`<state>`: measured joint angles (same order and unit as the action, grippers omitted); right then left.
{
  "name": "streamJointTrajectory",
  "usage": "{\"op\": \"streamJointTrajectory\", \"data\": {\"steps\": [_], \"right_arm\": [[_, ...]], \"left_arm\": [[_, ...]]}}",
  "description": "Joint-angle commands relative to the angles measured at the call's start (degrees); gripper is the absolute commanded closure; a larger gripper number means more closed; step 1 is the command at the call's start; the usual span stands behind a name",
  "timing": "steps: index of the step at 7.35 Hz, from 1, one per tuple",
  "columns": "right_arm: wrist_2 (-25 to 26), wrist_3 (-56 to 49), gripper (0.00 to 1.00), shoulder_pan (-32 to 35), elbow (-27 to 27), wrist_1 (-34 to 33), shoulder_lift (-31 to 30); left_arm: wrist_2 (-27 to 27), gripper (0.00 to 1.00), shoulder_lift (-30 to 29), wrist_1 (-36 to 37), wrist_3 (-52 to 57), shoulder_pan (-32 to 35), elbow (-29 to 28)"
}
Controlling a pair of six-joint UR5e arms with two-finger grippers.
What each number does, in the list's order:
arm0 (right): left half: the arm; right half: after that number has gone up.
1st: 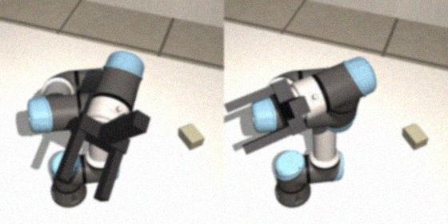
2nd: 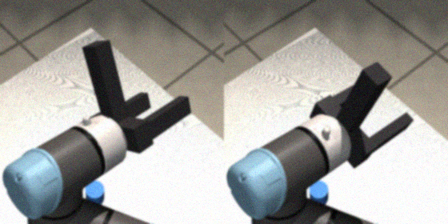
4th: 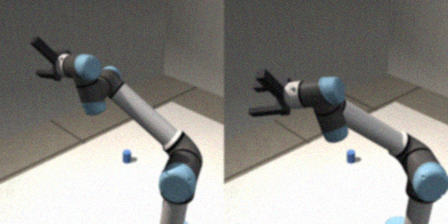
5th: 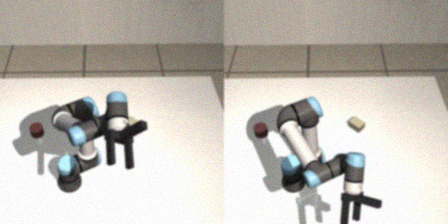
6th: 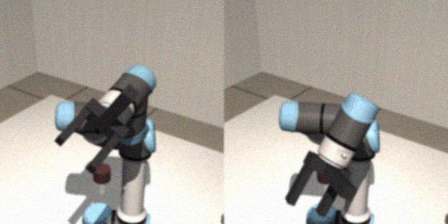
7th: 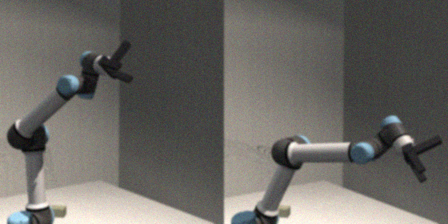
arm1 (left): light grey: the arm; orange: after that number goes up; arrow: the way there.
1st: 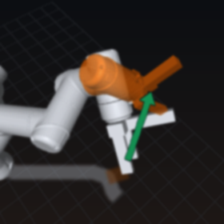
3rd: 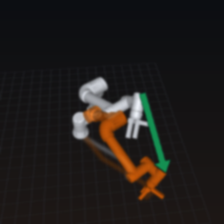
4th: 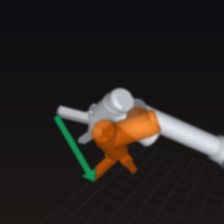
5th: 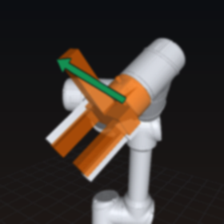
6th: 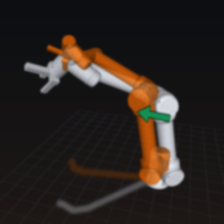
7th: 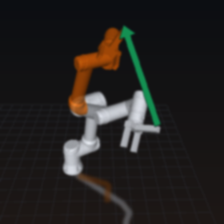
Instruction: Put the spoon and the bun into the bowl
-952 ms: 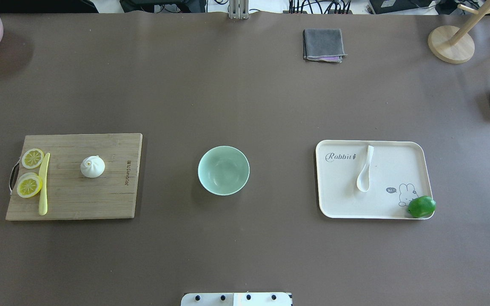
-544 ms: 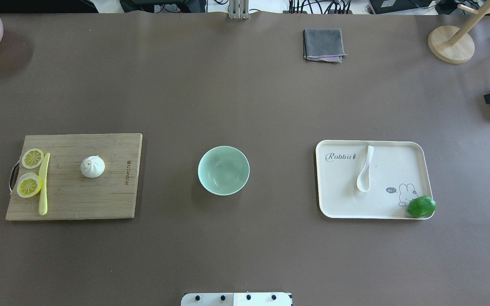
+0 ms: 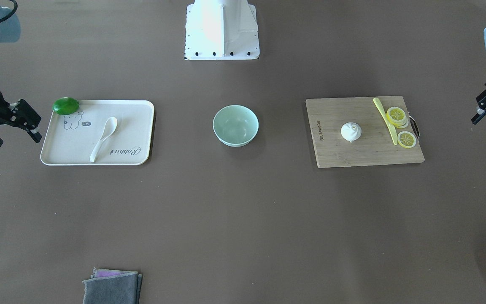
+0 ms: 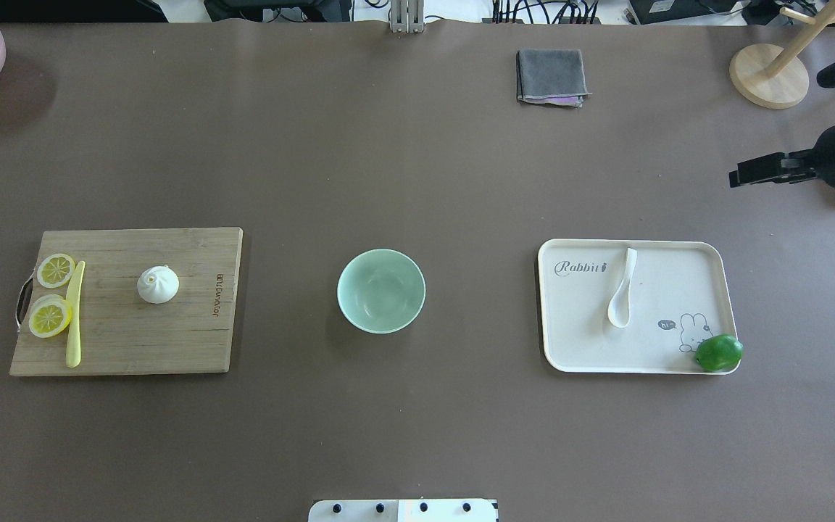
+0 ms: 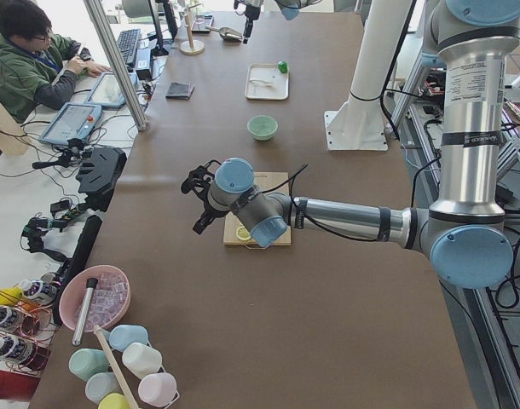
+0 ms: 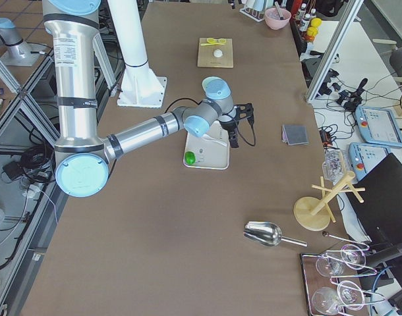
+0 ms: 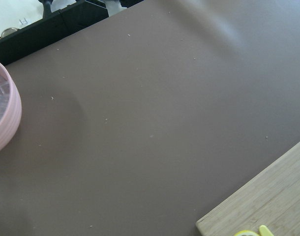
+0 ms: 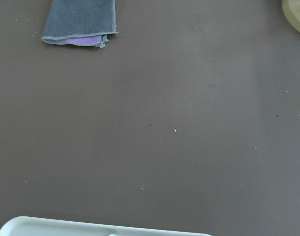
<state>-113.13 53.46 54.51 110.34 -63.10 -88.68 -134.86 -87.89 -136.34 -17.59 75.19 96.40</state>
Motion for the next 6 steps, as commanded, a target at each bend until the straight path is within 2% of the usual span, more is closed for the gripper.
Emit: {"op": "streamJointTrajectory", "data": {"steps": [1,3,6], "right_arm": [[11.48,11.97,0.01,-10.52,-0.04,0.08,0.97],[21.42,17.70,0.03,-18.88,-0.74,0.08,0.97],[29.62,27.73,0.19,-25.93,-4.16,0.17,1.93]], "left_arm": [[0.30,0.01,-0.09,-2.88,-6.31,-5.30,0.02],[0.21,0.01,-0.79,-2.97,-6.49,-6.02,0.10],[0.21,0.01,-0.80,-3.06,-6.40,-6.11,0.02]]}}
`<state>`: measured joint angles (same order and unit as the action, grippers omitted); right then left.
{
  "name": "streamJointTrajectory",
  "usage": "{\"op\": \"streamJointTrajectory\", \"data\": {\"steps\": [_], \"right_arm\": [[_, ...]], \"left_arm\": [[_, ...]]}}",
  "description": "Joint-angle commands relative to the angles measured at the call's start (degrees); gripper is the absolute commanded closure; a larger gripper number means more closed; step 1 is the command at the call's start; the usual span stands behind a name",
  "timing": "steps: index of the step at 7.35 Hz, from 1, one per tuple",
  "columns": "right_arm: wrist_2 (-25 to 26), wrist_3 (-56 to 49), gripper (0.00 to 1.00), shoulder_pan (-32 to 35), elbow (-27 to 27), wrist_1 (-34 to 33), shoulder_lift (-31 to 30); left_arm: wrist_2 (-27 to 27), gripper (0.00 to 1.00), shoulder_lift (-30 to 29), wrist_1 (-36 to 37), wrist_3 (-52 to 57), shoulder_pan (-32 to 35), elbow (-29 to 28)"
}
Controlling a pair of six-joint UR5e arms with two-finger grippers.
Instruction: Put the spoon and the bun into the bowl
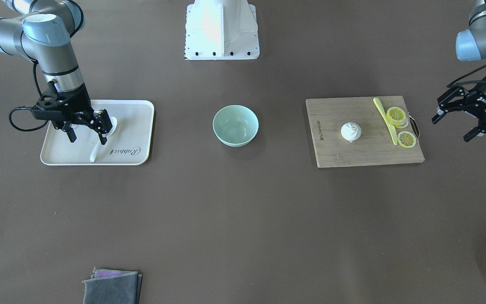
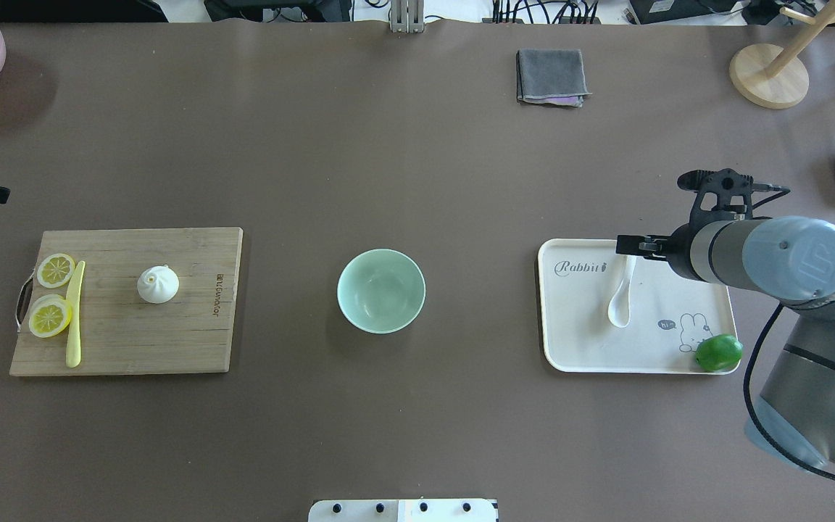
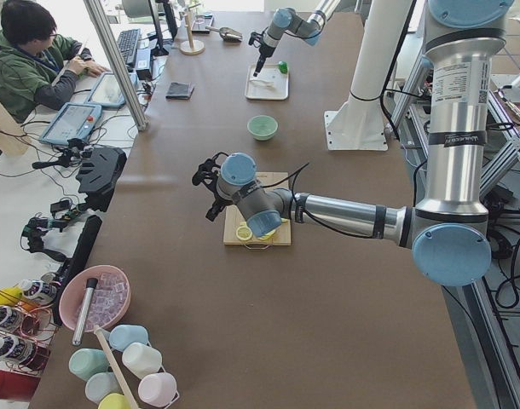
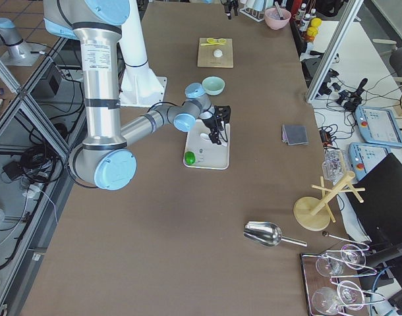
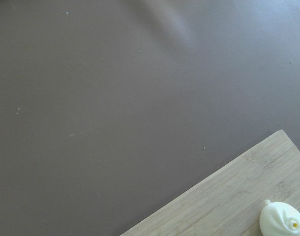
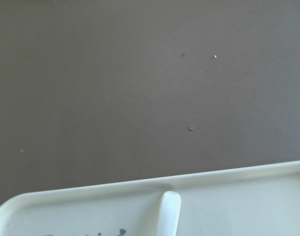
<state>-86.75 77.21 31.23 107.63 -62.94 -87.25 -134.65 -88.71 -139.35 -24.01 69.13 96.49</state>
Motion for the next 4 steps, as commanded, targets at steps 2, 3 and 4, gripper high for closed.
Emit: {"op": "streamJointTrajectory", "data": {"steps": [2,3,4], "right_arm": [[4.75,5.49,0.47,-3.54,-2.16,0.01,0.77],[5.01,5.49,0.62,-3.80,-2.60,0.01,0.85],[5.02,5.40,0.75,-3.81,-2.60,0.01,0.86]], "left_arm": [[0.00,0.01,0.03,-0.30,0.11,-0.22,-0.07],[0.00,0.01,0.12,-1.09,0.11,-0.66,-0.33],[0.00,0.01,0.12,-1.18,0.11,-0.75,-0.25]]}}
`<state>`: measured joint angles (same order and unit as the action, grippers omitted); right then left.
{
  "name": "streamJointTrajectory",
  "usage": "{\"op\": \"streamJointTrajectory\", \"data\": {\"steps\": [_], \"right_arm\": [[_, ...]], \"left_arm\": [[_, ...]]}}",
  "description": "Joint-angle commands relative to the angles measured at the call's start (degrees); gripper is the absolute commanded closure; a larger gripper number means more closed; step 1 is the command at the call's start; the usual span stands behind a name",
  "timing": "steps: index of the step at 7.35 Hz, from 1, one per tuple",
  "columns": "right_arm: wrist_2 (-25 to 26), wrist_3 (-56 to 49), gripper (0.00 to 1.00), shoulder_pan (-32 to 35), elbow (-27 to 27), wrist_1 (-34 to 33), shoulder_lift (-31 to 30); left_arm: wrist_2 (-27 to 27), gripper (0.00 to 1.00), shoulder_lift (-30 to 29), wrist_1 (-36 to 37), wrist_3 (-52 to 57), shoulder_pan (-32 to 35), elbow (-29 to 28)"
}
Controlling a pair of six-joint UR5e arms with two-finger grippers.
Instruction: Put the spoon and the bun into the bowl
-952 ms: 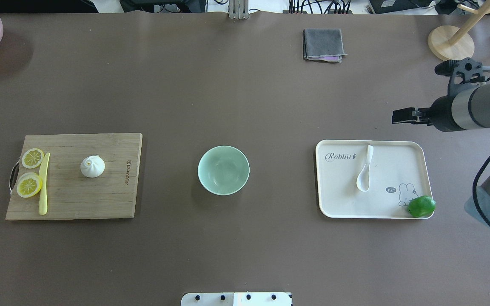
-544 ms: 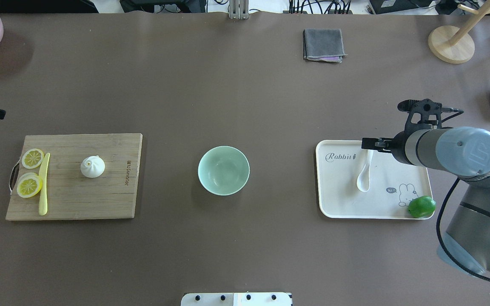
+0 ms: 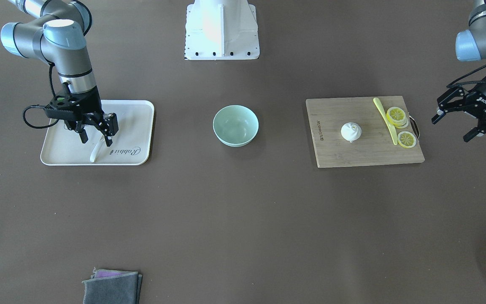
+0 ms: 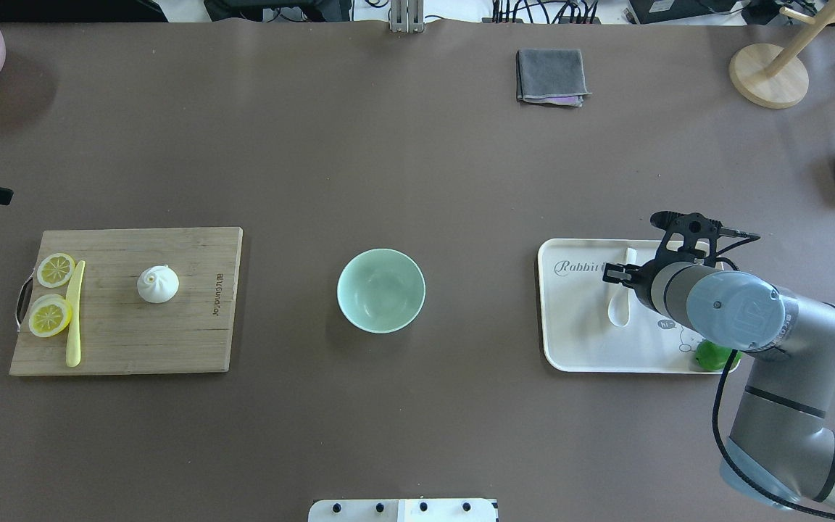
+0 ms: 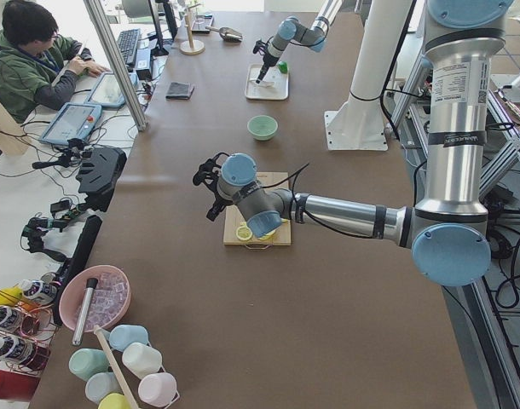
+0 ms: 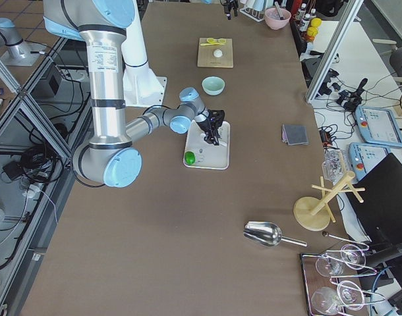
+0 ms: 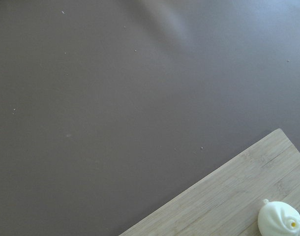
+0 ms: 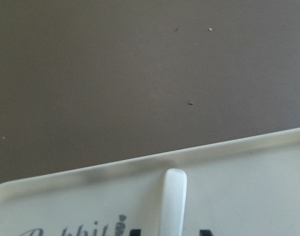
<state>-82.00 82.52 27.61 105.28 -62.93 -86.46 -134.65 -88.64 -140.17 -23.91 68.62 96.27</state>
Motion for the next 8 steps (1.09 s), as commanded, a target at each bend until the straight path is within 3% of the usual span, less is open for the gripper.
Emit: {"op": "streamJointTrajectory", "data": {"steps": [1,4,5,7,8], "right_arm": [[0.26,0.18,0.96,-0.19,0.01,0.00,0.15],[0.35,0.36,1.00,-0.28,0.11,-1.14,7.75],[0.35,2.27,1.00,-0.45,0.10,-4.71,12.40],[1.04,10.52,1.00,-3.07,-0.16,-18.92,24.87],[4.09,15.16,1.00,-5.87,-0.33,-22.64,29.20]], "left_arm": [[0.00,0.01,0.04,-0.37,0.00,-0.33,-0.11],[0.00,0.01,0.04,-0.37,-0.08,-0.50,-0.11],[0.00,0.01,0.04,-0.37,-0.08,-0.76,-0.20],[0.09,0.01,0.04,-0.37,-0.17,-1.03,-0.20],[0.00,0.01,-0.04,-0.37,-0.26,-1.03,-0.20]]}}
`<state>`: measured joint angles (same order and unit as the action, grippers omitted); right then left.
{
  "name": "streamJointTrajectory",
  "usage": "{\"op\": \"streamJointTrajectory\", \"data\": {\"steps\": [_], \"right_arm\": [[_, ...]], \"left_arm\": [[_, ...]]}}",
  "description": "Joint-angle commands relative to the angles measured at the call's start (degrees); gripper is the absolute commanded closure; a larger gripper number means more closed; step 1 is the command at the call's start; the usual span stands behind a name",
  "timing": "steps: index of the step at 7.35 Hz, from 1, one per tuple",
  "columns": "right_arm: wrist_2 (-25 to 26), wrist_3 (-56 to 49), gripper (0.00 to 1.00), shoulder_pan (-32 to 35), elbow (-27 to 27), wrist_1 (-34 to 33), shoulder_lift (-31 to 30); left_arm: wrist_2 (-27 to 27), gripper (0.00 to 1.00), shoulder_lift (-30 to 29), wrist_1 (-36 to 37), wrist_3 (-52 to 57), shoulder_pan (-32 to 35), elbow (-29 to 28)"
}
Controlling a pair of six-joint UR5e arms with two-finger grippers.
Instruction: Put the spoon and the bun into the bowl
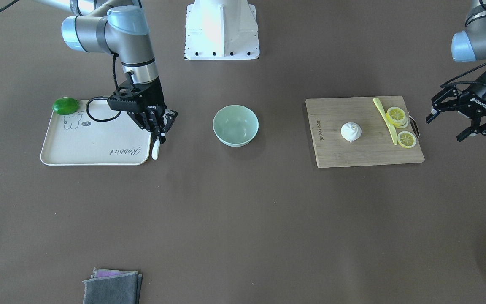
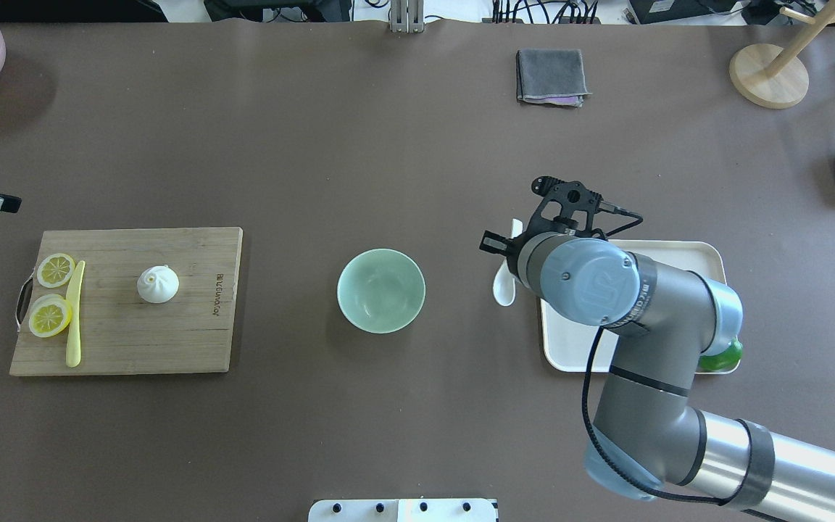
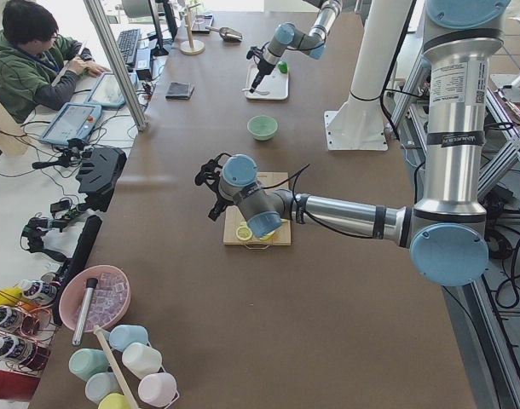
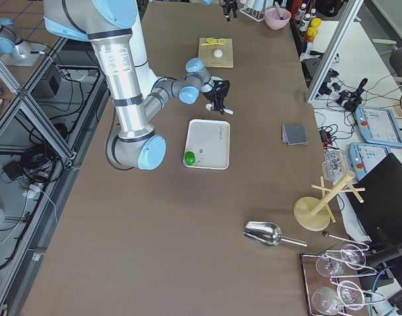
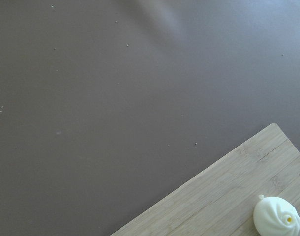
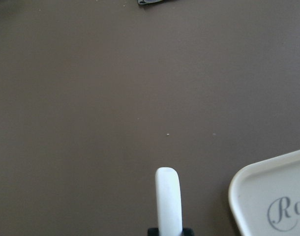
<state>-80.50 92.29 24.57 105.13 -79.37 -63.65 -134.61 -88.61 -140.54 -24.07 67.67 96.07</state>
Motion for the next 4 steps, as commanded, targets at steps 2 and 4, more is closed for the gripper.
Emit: {"op": "streamJointTrajectory", "data": {"steps": [2,4], "right_arm": [[10.41,11.92,1.00,-7.41,-7.44,-8.43,15.35],[14.75,15.19,1.00,-8.84,-14.94,-7.99,20.40]], "left_arm": [[-0.04,0.01,-0.07,0.00,-0.19,-0.17,0.08],[-0.13,0.01,-0.07,-0.09,-0.19,-0.17,0.08]]}}
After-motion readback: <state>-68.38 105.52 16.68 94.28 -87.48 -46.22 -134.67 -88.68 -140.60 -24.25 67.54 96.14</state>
